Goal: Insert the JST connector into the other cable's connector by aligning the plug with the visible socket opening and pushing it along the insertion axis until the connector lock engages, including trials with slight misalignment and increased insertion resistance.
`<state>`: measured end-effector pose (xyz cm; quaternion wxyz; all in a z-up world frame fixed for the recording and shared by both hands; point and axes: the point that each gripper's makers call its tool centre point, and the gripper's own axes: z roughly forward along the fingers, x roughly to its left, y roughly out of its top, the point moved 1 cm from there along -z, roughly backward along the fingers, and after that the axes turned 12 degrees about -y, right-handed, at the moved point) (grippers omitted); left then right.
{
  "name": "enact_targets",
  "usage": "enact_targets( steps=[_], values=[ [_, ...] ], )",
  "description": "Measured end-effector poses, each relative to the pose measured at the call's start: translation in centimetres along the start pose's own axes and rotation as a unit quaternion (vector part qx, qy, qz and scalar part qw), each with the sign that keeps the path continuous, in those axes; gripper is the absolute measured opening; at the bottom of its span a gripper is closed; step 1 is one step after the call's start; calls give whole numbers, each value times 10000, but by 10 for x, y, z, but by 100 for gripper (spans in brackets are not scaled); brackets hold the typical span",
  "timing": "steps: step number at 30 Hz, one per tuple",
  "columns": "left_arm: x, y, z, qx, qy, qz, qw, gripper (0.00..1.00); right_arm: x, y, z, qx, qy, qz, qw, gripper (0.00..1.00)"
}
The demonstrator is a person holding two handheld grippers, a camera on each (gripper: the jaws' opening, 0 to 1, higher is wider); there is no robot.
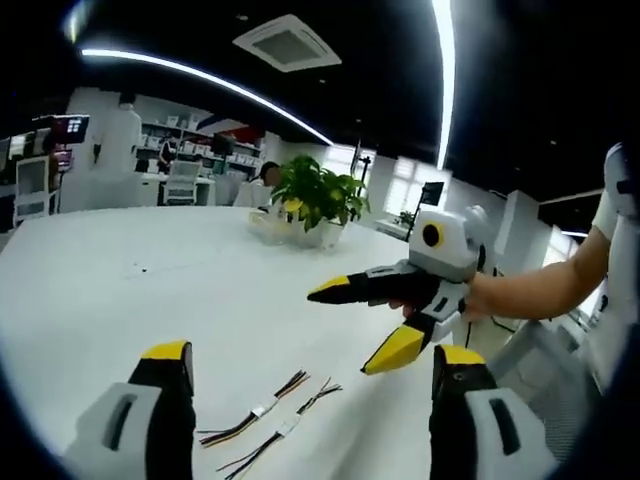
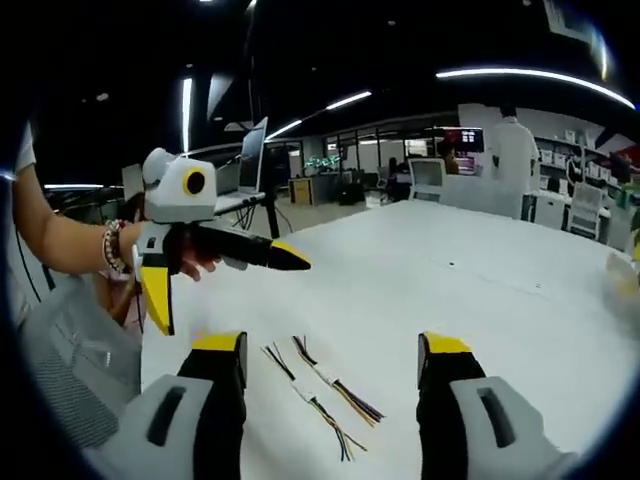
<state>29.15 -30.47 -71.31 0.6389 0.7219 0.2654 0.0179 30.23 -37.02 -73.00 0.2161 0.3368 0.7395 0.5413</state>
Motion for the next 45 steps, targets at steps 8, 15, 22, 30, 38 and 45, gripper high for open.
enact_targets(
  steps=[8,15,22,30,38,45],
  values=[
    [-7,4,-9,-21,226,-63,9997,99,-9,18,-18,-279,-303,373,9985,81],
    [-16,7,-16,-70,272,7,9996,99,-13,26,-32,-445,-453,557,9964,83],
    [-18,7,-27,-243,416,-86,9988,99,-14,28,-42,-501,-571,598,9953,82],
    [-18,10,-41,-435,645,-180,9968,99,-12,34,-46,-626,-638,721,9934,81],
    [-16,13,-59,-576,830,-275,9945,99,-11,37,-53,-682,-679,712,9928,80],
    [-21,21,-86,-574,1151,-76,9917,99,-22,36,-69,-566,-1079,458,9915,78]
  ],
)
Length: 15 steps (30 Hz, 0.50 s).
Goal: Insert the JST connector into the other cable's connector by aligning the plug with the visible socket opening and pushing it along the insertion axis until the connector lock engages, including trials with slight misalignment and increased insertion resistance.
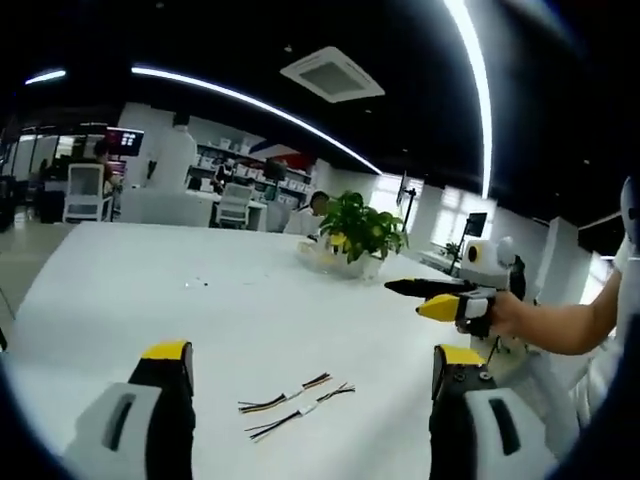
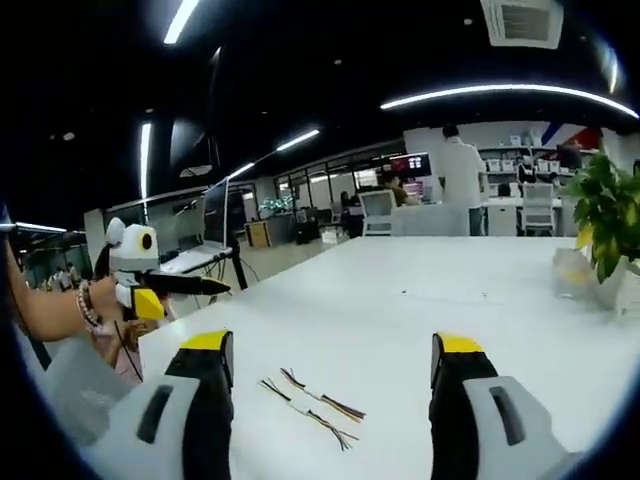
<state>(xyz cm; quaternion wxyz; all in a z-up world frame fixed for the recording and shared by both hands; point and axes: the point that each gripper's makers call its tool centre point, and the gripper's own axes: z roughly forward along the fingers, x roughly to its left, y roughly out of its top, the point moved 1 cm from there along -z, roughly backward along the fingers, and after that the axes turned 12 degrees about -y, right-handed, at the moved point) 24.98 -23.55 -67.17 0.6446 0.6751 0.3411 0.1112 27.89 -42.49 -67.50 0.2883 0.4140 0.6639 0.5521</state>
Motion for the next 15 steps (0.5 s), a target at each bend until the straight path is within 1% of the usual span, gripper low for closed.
enact_targets(
  steps=[1,3,5,6,7,9,11,13,15],
  values=[
    [-1,1,-4,-26,39,28,10000,99,-1,1,-2,-33,-47,-101,9999,78],
    [0,5,-14,-56,210,154,9996,99,0,6,-9,-124,-68,-149,9998,78],
    [2,1,-25,88,416,190,9989,99,0,8,-16,-142,-79,-167,9997,78],
    [1,-2,-29,168,468,182,9986,99,0,9,-18,-134,-96,-183,9997,77],
    [0,-3,-35,188,497,203,9984,99,-1,10,-22,-148,-129,-250,9995,77],
    [-3,-4,-44,169,577,243,9979,99,-2,11,-29,-174,-227,-359,9989,78],
    [-7,-4,-54,150,657,272,9974,99,-1,12,-37,-204,-241,-401,9987,78],
    [-9,-4,-61,114,745,285,9967,99,-1,16,-44,-255,-268,-377,9986,77],
    [-12,-5,-70,147,818,334,9960,99,-1,20,-51,-323,-320,-363,9983,77]
  ],
)
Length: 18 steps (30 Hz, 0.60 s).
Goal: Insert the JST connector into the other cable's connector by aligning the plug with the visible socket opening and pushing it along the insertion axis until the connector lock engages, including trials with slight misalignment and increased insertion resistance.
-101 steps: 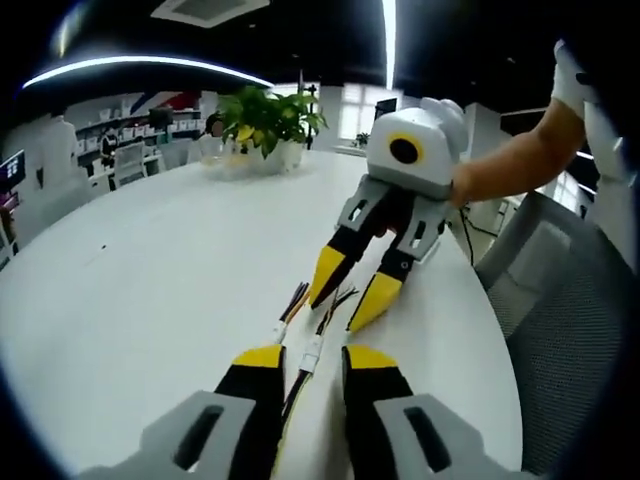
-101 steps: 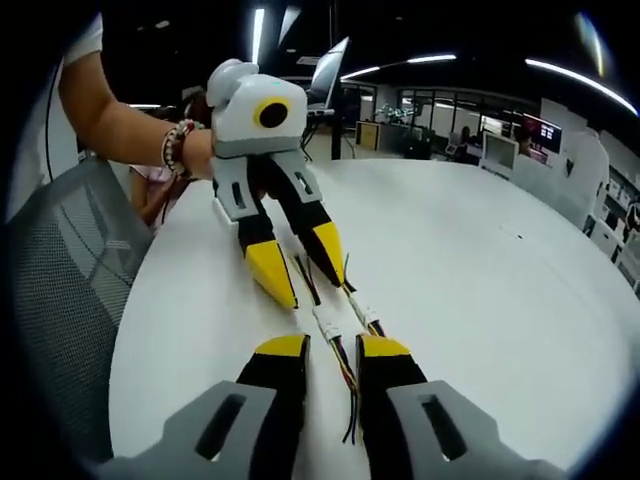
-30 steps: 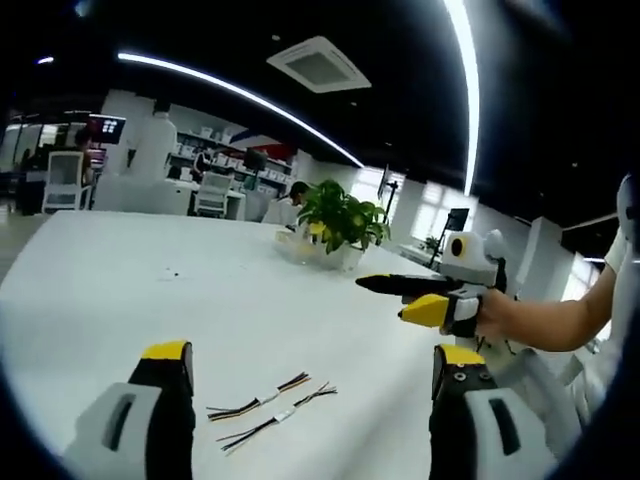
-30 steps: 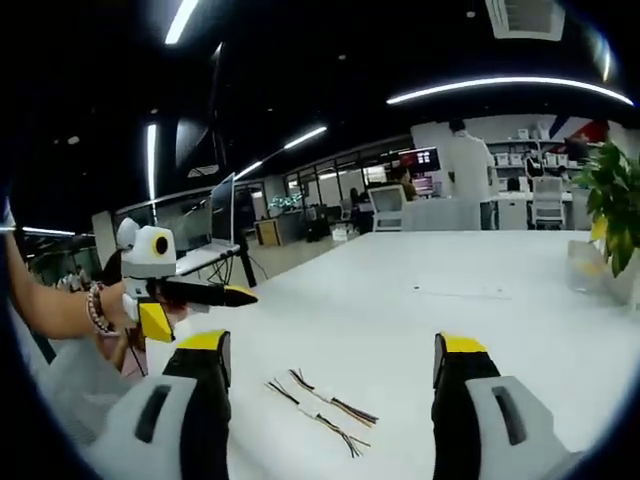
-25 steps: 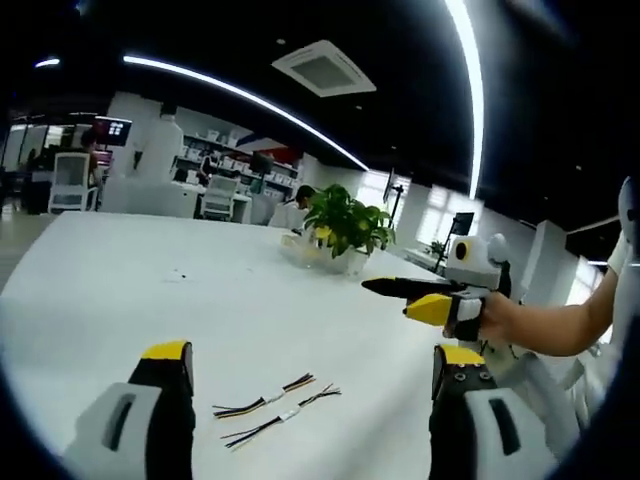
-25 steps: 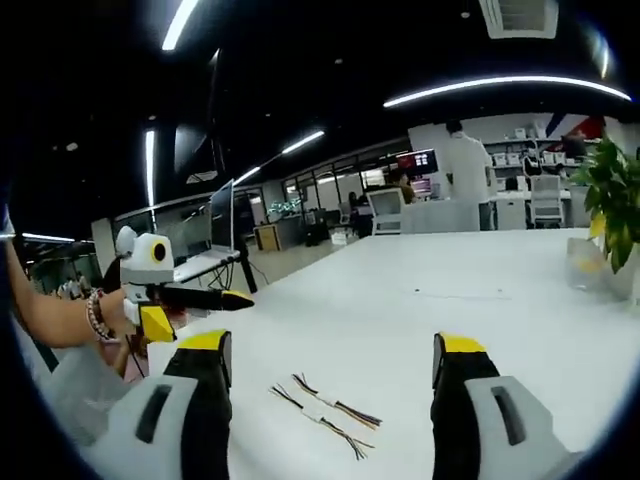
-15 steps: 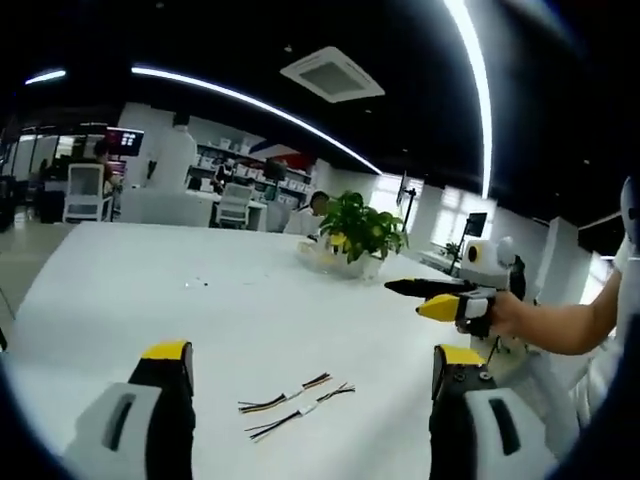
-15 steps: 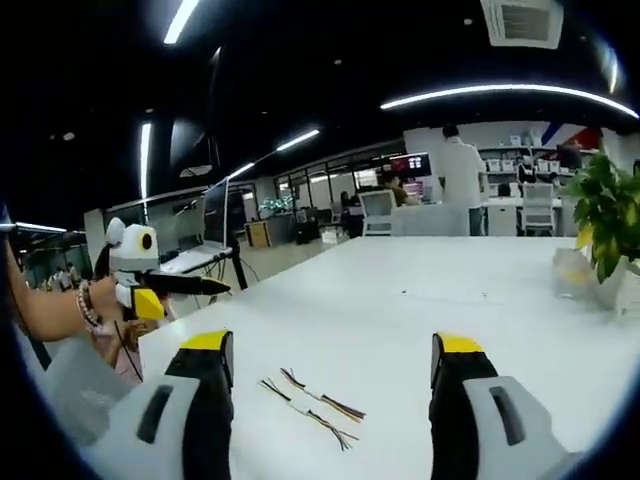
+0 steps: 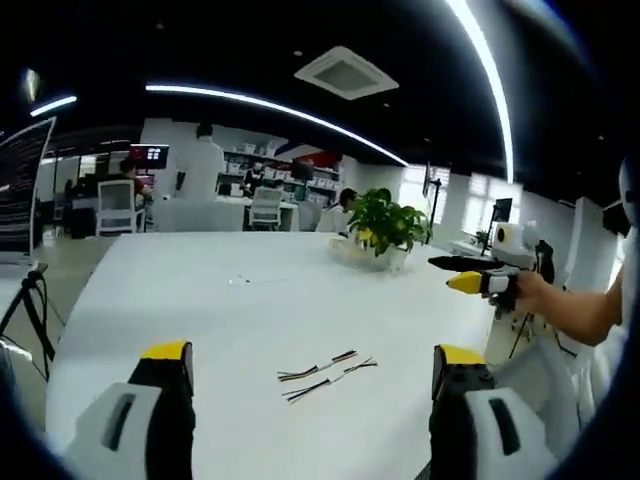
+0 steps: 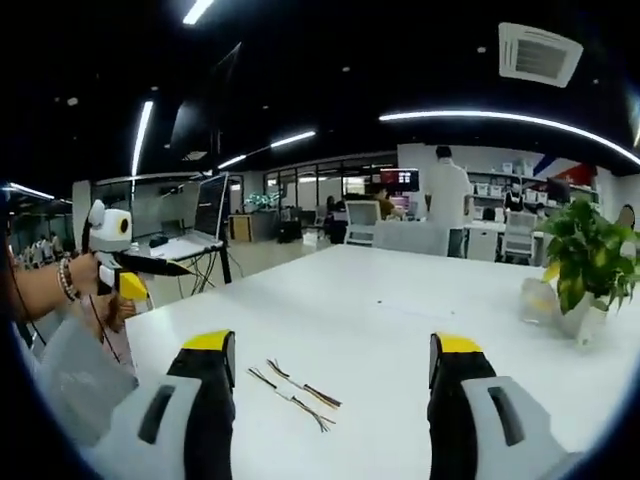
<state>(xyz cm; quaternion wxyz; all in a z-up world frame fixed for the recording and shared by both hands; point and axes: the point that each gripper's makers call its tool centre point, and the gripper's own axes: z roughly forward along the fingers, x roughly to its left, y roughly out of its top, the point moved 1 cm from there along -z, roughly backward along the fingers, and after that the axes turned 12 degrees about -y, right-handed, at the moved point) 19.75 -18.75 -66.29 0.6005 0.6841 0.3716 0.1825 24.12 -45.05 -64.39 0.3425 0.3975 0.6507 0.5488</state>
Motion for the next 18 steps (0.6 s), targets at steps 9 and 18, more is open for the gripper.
enact_targets(
  steps=[9,18],
  values=[
    [3,-13,-43,91,679,295,9972,99,6,3,-37,-157,-263,-292,9991,76],
    [-6,-34,-63,218,924,246,9952,99,8,-22,-62,85,-434,-246,9987,75]
  ],
)
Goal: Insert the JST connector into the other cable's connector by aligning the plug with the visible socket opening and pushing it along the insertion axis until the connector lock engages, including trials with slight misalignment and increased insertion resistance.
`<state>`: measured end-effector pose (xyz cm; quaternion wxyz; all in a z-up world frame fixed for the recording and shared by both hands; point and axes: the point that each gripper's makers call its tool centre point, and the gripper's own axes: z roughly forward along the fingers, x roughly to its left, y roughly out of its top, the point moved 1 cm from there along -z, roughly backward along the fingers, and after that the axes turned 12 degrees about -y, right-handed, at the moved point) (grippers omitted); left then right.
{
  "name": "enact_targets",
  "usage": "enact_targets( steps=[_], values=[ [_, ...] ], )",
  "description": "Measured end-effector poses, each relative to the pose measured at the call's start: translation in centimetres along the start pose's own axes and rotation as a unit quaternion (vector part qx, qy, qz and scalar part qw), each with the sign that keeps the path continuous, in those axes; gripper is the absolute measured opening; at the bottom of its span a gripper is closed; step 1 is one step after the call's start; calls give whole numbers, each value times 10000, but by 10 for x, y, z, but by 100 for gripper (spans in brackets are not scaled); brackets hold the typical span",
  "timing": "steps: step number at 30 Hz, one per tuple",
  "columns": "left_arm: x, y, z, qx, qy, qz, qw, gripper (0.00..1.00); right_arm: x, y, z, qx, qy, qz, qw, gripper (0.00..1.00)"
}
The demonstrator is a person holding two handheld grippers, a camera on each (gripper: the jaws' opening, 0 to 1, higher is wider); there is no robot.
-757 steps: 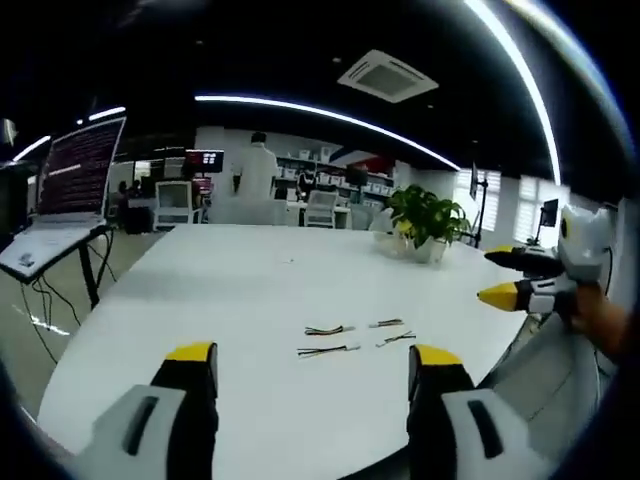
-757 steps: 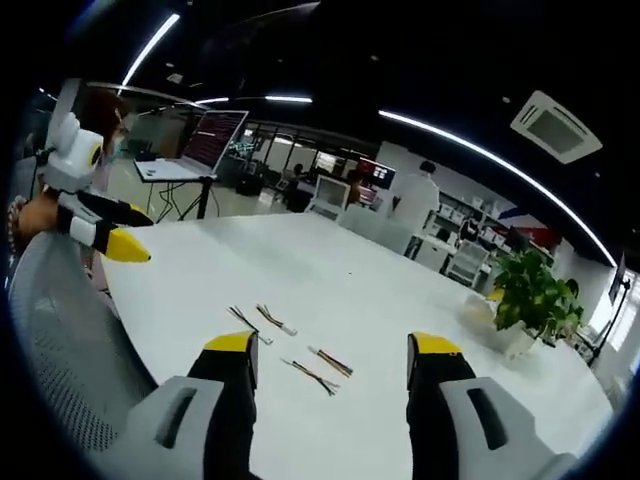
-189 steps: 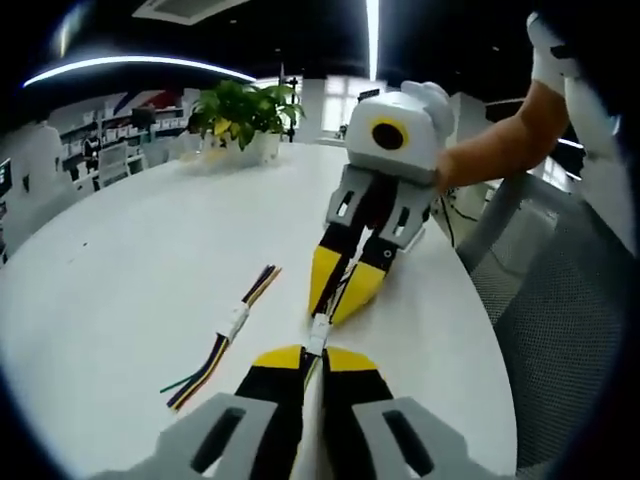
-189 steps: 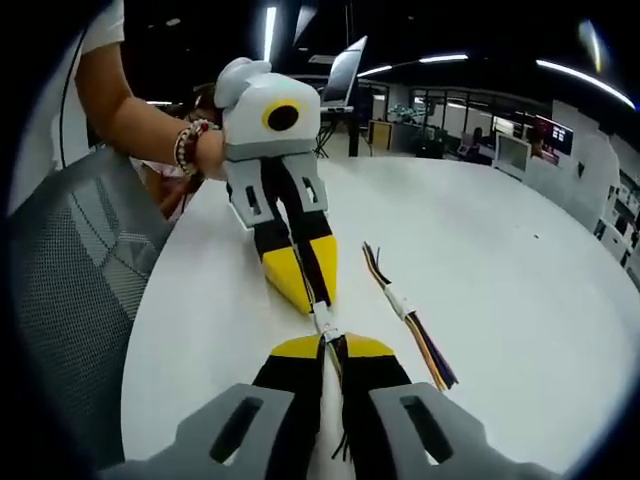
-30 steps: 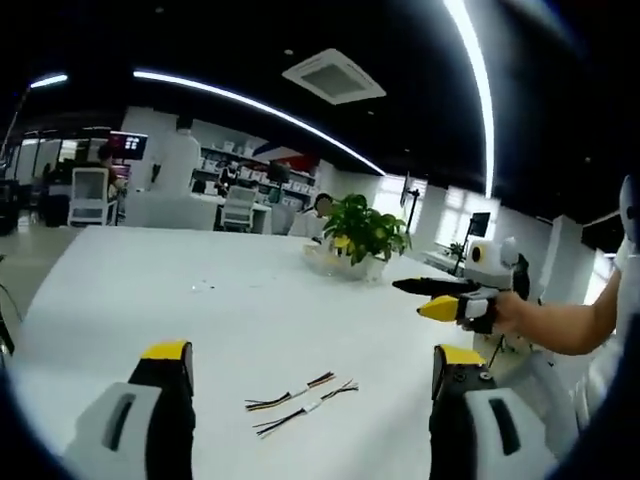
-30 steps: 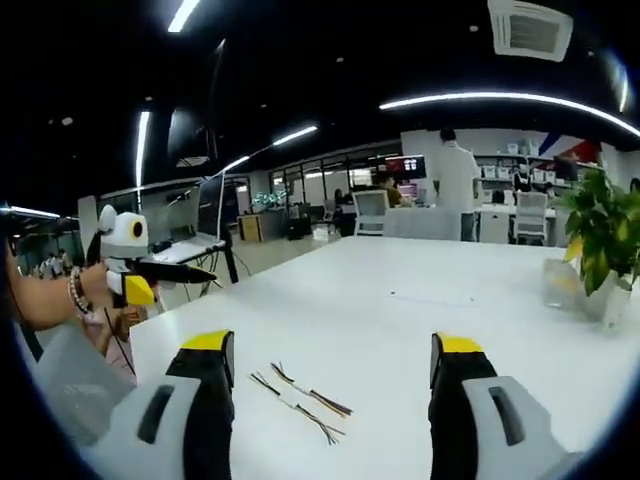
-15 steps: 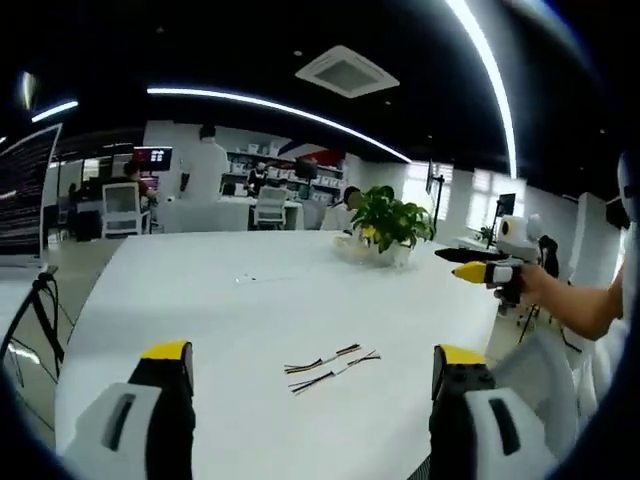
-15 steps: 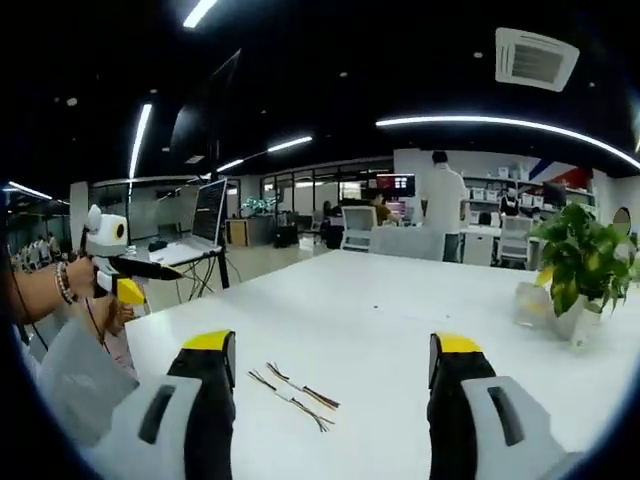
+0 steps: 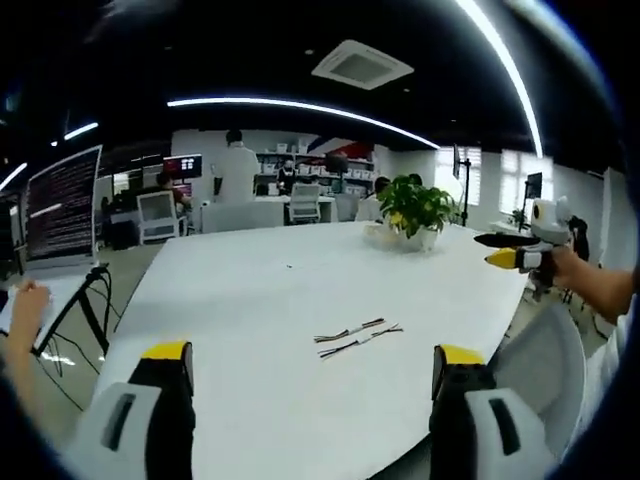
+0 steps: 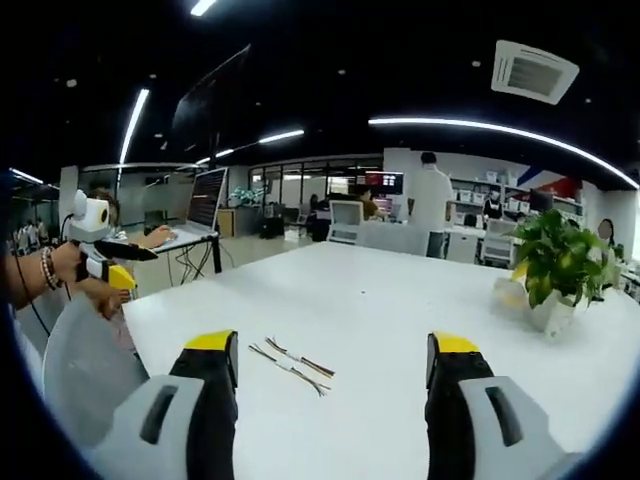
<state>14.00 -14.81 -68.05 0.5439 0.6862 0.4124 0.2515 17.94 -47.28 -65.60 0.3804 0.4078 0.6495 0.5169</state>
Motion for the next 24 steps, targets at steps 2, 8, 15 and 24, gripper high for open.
enact_targets(
  steps=[2,8,15,24],
  values=[
    [-1,-8,1,56,-9,-74,10000,99,0,-6,-3,80,-27,6,10000,75],
    [2,-25,-3,56,120,-426,9990,99,-2,-22,-7,293,-138,-183,9993,74],
    [6,-44,-2,189,217,-754,9967,99,-8,-37,-8,504,-226,-315,9980,74],
    [-2,-64,2,496,174,-976,9938,99,-18,-69,-9,900,-336,-239,9951,73]
  ],
)
